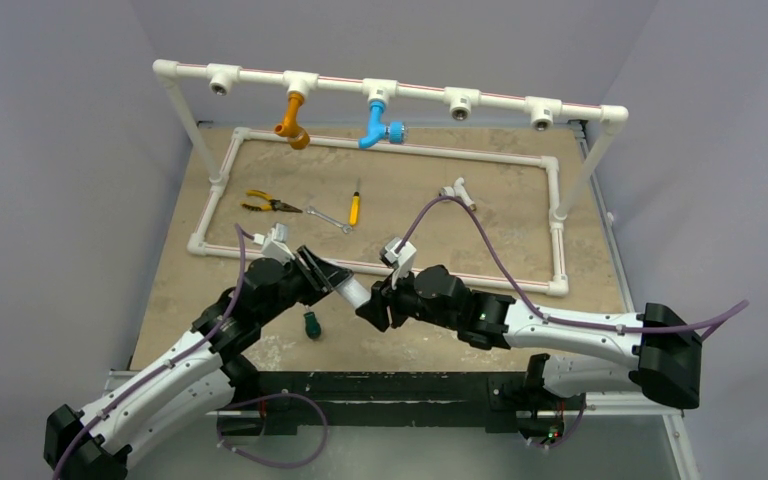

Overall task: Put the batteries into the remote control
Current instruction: Pick up the remote control from the center of the board.

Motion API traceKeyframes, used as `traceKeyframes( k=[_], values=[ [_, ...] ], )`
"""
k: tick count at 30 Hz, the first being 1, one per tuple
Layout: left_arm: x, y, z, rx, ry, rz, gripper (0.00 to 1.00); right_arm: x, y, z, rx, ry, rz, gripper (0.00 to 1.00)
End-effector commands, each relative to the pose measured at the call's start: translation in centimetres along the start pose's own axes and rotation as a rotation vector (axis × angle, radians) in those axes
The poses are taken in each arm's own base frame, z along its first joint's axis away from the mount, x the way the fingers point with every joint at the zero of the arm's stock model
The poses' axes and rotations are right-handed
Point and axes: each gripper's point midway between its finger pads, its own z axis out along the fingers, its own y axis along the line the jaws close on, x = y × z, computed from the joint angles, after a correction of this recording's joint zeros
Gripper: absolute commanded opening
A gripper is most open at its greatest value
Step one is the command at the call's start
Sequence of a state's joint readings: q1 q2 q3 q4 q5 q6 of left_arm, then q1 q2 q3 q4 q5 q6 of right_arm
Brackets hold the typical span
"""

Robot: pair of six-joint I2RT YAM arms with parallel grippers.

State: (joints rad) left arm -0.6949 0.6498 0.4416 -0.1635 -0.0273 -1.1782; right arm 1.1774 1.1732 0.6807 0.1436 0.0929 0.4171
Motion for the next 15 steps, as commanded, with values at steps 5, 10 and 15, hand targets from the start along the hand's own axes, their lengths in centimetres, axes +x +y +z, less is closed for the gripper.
traceKeyframes(
  k=[5,10,15],
  values=[
    [-0.8,-2.3,-0.2,0.072,-0.028,-0.008,0.32,-2.9,0.8,-0.5,-0.019,-0.101,-0.007,0.0],
    [-0.6,-1.3,0.0,0.028,-0.024,-0.024,0.05,-2.7,0.8,-1.0,-0.035,-0.115,-0.019,0.11],
    [-0.6,-0.5,0.1,-0.003,-0.028,0.013,0.0,-2.9,0.1,-2.1,-0.019,-0.166,-0.028,0.45]
  ],
)
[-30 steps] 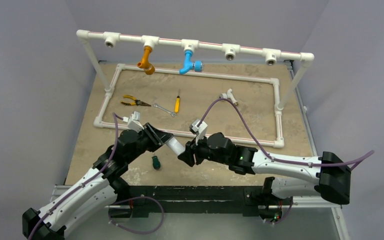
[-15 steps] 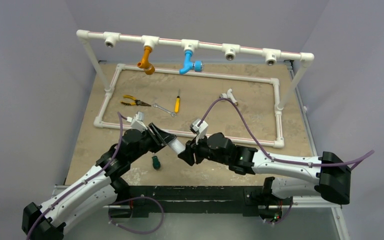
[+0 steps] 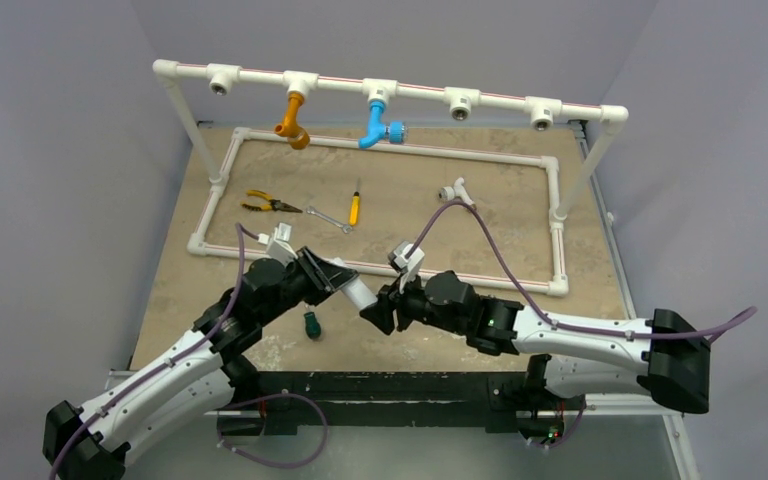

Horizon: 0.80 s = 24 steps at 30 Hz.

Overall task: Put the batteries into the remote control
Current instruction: Pick up the remote control from the center of the board, then remove the battery cover from the remote control.

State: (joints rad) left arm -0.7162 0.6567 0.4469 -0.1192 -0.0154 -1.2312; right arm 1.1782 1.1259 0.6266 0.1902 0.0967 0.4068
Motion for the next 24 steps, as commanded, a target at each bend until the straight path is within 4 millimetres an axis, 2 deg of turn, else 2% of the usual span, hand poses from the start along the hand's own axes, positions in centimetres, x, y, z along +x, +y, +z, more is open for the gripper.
traceKeyframes(
  k=[1,2,8,11,13,17,20,24],
  values=[
    [-1.0,1.1,0.1,-0.052,-0.043,0.087,0.0,-2.9,0.0,-1.4,0.005,-0.128,-0.029,0.51],
    [-1.0,1.0,0.1,-0.047,-0.043,0.107,0.0,-2.9,-0.2,-1.7,0.013,-0.129,-0.034,0.57],
    [-1.6,1.5,-0.4,-0.101,-0.05,0.175,0.0,-3.3,-1.3,-3.5,0.062,-0.131,-0.073,0.69],
    [-1.4,0.7,-0.5,-0.041,-0.044,0.201,0.0,-3.3,-2.7,-4.5,0.128,-0.14,-0.093,0.76],
    [-1.1,-0.1,-0.5,0.015,-0.036,0.214,0.0,-2.9,-3.5,-5.1,0.161,-0.121,-0.126,0.76],
    [-0.4,-2.6,-0.8,0.175,-0.015,0.263,0.0,-1.5,-3.9,-6.2,0.148,-0.042,-0.236,0.74],
    [0.0,-3.4,-1.1,0.227,0.0,0.301,0.0,-0.9,-4.8,-7.0,0.177,-0.002,-0.292,0.73],
    [0.8,-4.6,-1.5,0.324,0.025,0.327,0.0,-0.4,-4.8,-7.7,0.151,0.016,-0.338,0.64]
  ],
)
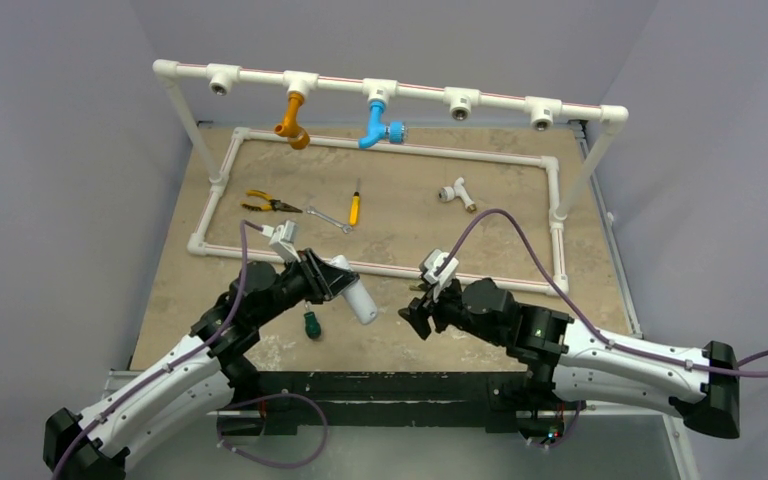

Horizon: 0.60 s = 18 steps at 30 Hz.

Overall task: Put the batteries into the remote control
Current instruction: Remove the battery cover from the remote control.

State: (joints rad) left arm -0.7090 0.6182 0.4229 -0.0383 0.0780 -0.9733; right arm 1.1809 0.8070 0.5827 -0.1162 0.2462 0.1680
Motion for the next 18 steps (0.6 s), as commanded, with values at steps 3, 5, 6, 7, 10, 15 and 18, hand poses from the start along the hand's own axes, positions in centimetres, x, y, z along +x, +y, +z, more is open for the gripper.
traceKeyframes(
  k=[3,5,6,7,10,15,18],
  values=[
    [-0.2,-4.9,-0.7,0.29,-0.009,0.099,0.0,0.6,-0.6,-1.6,-0.029,0.024,-0.155,0.59],
    [0.1,-5.5,-0.9,0.325,0.006,0.112,0.0,-0.2,0.0,-1.9,-0.073,-0.013,-0.186,0.57],
    [0.2,-5.5,-0.9,0.328,0.011,0.111,0.0,-0.6,0.5,-2.1,-0.106,-0.04,-0.204,0.56],
    [0.2,-5.6,-0.9,0.332,0.011,0.112,0.0,-1.0,1.2,-2.3,-0.147,-0.066,-0.222,0.56],
    [0.2,-5.5,-1.0,0.34,0.004,0.116,0.0,-1.6,2.7,-2.7,-0.249,-0.151,-0.328,0.58],
    [0.5,-5.4,-0.9,0.345,0.012,0.122,0.0,-1.0,4.2,-1.8,-0.355,-0.237,-0.541,0.54],
    [0.8,-5.4,-0.7,0.351,0.032,0.12,0.0,-1.9,4.7,-1.5,-0.37,-0.28,-0.604,0.5]
  ],
)
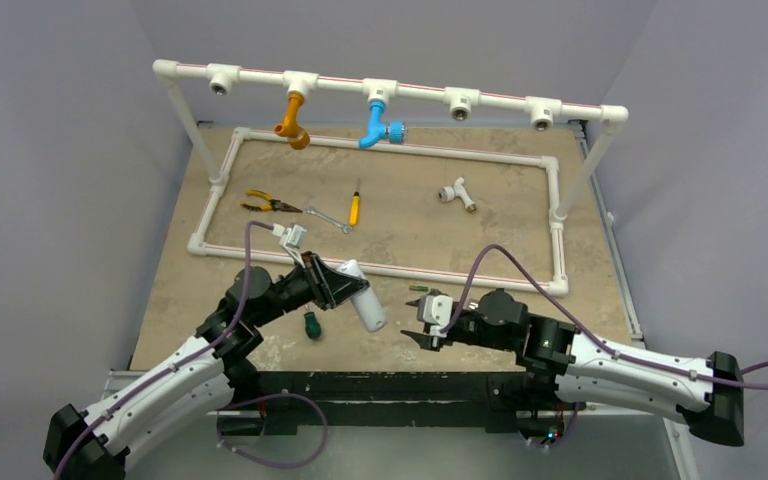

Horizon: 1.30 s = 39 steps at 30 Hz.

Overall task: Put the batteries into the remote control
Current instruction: Remove the battery cover from the remote control.

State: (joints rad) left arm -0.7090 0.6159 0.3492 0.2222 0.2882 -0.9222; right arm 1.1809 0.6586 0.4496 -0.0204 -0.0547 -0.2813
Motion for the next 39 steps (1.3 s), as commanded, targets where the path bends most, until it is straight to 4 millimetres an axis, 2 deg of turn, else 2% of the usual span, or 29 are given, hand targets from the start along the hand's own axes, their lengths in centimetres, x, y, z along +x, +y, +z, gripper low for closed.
traceKeyframes(
  k=[1,5,10,12,14,17,28,39],
  values=[
    [-0.3,-1.4,0.3,0.082,-0.005,0.034,0.0,-3.5,0.3,0.9,-0.065,-0.148,-0.212,0.5],
    [0.5,-1.7,0.7,0.135,0.028,0.01,0.0,-3.8,0.6,1.2,-0.118,-0.129,-0.308,0.5],
    [0.8,-1.7,0.9,0.147,0.038,-0.019,0.0,-5.5,0.9,0.8,-0.149,-0.168,-0.356,0.49],
    [0.8,-1.6,1.0,0.132,0.04,-0.027,0.0,-6.1,0.9,0.7,-0.156,-0.187,-0.37,0.47],
    [1.0,-0.5,1.2,0.071,0.055,-0.051,0.0,-6.5,1.0,0.6,-0.167,-0.193,-0.386,0.44],
    [1.3,-0.7,1.5,0.081,0.075,-0.069,0.0,-7.0,0.9,0.7,-0.178,-0.192,-0.412,0.42],
    [2.1,-1.1,3.0,0.132,0.135,-0.186,0.0,-5.9,1.2,1.5,-0.222,-0.125,-0.449,0.45],
    [1.9,-1.6,3.1,0.15,0.14,-0.203,0.0,-4.7,2.1,1.7,-0.267,-0.1,-0.436,0.45]
  ],
)
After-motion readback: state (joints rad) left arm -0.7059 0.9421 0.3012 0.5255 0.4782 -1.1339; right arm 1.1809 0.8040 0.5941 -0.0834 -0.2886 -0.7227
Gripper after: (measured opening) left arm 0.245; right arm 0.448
